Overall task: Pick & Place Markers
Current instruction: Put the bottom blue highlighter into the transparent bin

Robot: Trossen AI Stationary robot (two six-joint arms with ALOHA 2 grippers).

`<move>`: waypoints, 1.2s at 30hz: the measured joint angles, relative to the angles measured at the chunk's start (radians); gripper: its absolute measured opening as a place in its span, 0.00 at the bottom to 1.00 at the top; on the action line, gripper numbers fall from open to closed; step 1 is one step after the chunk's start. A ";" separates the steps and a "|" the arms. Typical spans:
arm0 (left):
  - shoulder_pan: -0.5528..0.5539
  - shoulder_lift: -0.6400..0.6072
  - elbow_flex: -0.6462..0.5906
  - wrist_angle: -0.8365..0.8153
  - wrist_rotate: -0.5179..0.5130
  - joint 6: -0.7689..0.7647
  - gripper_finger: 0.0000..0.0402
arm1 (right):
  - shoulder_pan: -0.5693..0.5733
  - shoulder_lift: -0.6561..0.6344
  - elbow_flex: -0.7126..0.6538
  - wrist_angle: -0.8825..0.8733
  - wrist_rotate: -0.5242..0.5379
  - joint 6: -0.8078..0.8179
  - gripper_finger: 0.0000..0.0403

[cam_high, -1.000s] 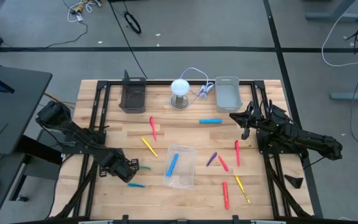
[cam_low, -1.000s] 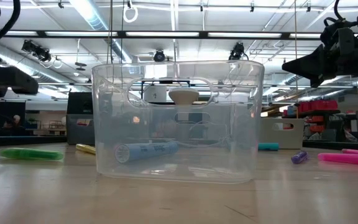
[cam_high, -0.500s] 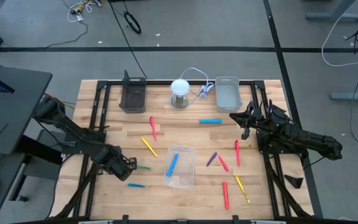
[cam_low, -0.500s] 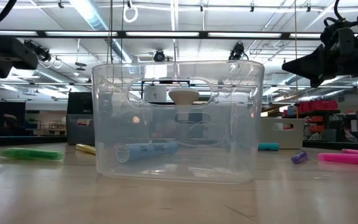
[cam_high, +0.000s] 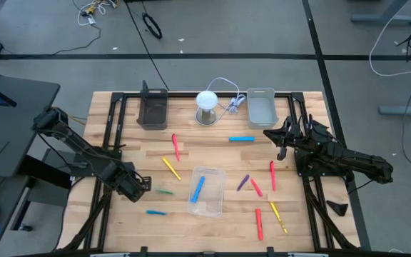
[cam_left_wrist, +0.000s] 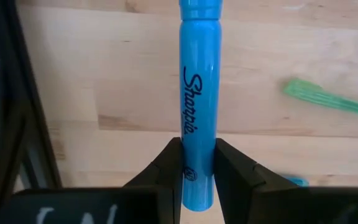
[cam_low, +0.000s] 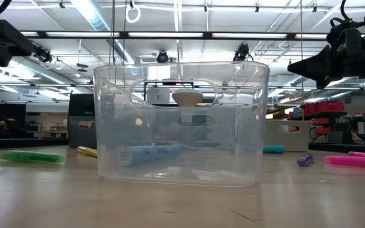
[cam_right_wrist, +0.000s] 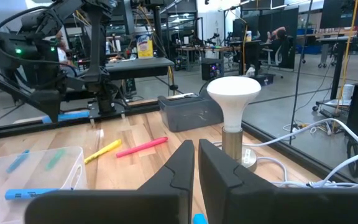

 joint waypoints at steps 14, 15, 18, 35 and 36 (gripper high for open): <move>0.002 -0.051 0.143 -0.248 0.033 0.027 0.17 | 0.000 0.000 0.000 0.000 0.000 0.000 0.07; 0.006 -0.051 0.163 -0.270 0.035 0.028 0.18 | 0.000 0.000 0.000 0.000 0.000 0.000 0.07; 0.021 -0.051 0.209 -0.305 0.034 0.048 0.18 | 0.000 0.000 0.000 0.000 0.000 0.000 0.07; 0.088 -0.049 0.466 -0.509 -0.021 0.158 0.17 | 0.000 0.000 0.000 0.000 0.000 0.000 0.07; 0.092 -0.049 0.482 -0.531 -0.021 0.161 0.18 | 0.000 0.000 0.000 0.000 0.000 0.000 0.07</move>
